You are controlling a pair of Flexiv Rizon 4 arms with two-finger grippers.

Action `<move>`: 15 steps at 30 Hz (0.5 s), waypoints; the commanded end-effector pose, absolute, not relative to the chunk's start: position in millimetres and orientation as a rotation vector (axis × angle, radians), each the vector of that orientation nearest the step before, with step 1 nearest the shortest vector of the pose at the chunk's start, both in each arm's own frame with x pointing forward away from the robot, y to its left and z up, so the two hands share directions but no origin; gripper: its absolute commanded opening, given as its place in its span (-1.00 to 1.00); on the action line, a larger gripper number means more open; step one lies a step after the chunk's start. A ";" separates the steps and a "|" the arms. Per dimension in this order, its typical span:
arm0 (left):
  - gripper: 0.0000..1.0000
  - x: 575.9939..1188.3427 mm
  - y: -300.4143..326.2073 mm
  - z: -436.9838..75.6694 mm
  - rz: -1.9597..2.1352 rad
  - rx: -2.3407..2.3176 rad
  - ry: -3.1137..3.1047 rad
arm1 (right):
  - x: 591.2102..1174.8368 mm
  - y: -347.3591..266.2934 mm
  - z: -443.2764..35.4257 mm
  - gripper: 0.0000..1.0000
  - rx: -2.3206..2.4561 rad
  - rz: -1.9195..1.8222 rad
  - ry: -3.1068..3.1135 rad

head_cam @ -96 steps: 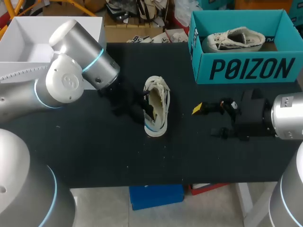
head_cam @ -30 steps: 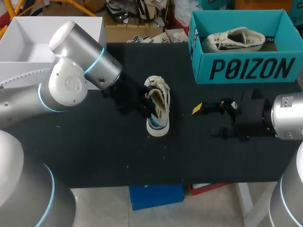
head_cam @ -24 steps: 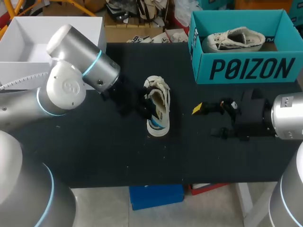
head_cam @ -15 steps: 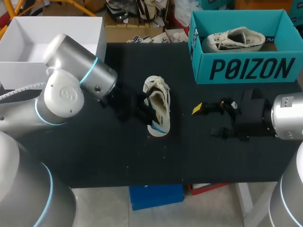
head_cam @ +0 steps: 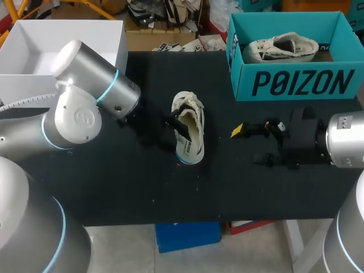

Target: Take the shoe out of the shoebox, open the shoe tongue, remove and reinsert the insole, then place the shoe into the shoebox

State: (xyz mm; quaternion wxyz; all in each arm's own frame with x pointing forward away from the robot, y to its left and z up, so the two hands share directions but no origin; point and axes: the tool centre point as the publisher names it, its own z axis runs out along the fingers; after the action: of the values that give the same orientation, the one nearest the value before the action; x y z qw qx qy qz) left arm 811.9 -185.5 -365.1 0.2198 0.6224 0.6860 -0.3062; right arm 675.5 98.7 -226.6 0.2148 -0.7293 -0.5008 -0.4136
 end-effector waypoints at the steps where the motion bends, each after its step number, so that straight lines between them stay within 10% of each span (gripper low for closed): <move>1: 1.00 820.5 -184.3 -360.8 -0.811 1.707 1.911 | 675.7 100.2 -226.8 1.00 -2.025 -1.146 -1.389; 9: 1.00 831.1 -189.3 -365.8 -0.777 1.656 1.919 | 675.7 100.2 -226.8 1.00 -2.025 -1.146 -1.389; 13: -0.03 833.2 -192.8 -369.0 -0.777 1.638 1.930 | 675.7 100.2 -226.8 1.00 -2.025 -1.146 -1.389; 15: -0.15 835.1 -193.7 -370.0 -0.778 1.628 1.940 | 675.7 100.2 -226.8 1.00 -2.025 -1.146 -1.389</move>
State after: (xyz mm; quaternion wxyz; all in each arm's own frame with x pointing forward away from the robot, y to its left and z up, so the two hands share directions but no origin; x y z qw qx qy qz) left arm 833.3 -187.9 -365.1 0.2425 0.5974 0.7085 -0.2871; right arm 675.4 98.7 -226.6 0.2148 -0.7293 -0.5009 -0.4136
